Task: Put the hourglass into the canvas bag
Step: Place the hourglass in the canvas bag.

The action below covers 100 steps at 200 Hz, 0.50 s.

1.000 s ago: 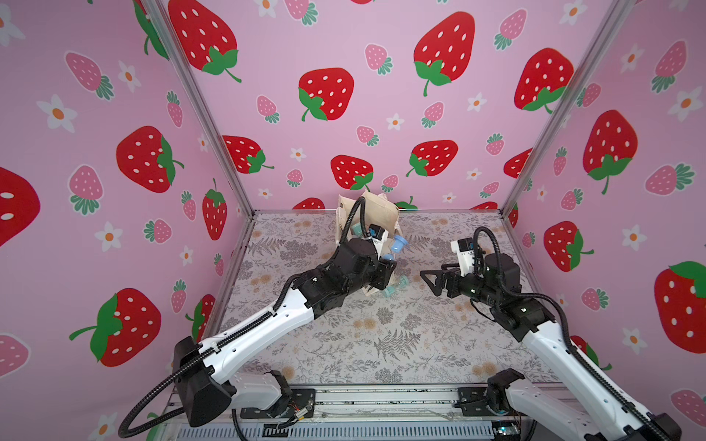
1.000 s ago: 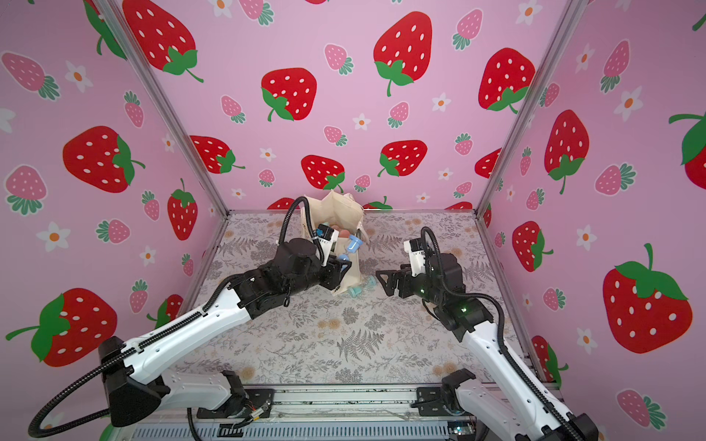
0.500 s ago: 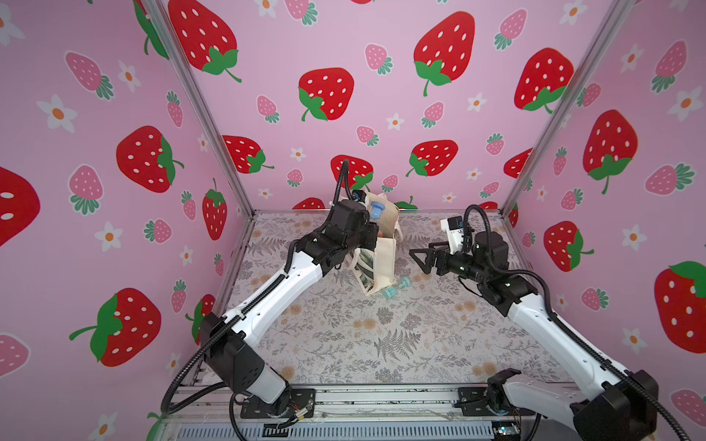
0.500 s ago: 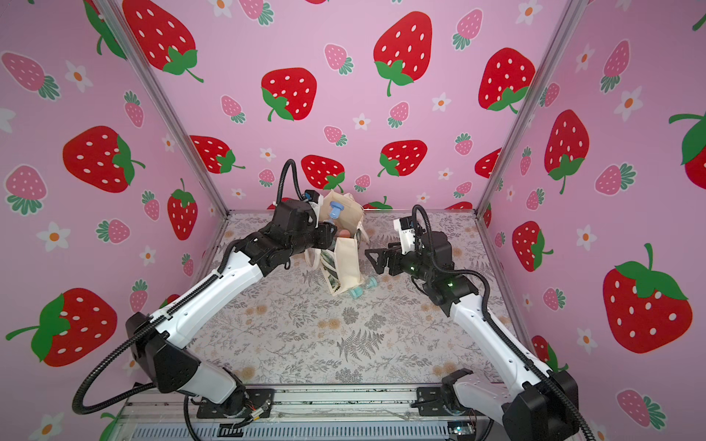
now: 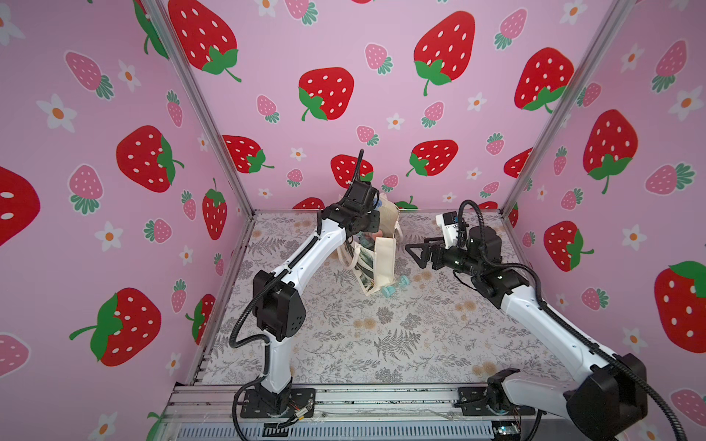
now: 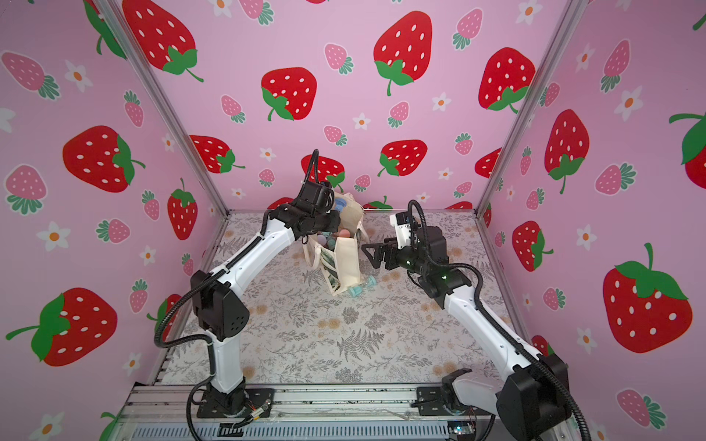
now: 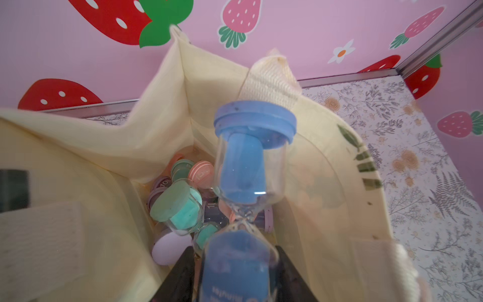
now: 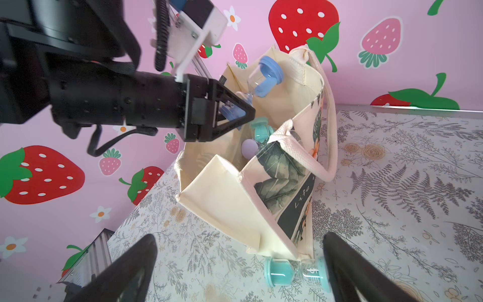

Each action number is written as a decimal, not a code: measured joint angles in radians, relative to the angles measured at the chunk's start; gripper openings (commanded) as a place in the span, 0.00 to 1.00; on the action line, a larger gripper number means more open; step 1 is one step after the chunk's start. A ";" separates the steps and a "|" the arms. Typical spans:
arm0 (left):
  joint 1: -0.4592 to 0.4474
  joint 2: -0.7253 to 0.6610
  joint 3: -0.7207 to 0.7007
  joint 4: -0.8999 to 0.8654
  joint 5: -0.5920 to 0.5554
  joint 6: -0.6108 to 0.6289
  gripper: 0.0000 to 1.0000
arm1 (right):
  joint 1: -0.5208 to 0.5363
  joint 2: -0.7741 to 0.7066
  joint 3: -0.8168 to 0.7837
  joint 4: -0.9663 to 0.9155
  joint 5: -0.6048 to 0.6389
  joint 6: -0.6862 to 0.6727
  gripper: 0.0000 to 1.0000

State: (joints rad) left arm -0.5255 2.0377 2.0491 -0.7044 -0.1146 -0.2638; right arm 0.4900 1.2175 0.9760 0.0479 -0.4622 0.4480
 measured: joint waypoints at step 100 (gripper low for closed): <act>0.004 0.179 0.089 -0.114 -0.033 0.029 0.31 | 0.000 0.047 0.000 0.027 -0.003 0.000 0.99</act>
State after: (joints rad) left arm -0.5217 2.2162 2.1384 -0.8181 -0.1474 -0.2352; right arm 0.4900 1.2644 0.9760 0.0746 -0.4648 0.4484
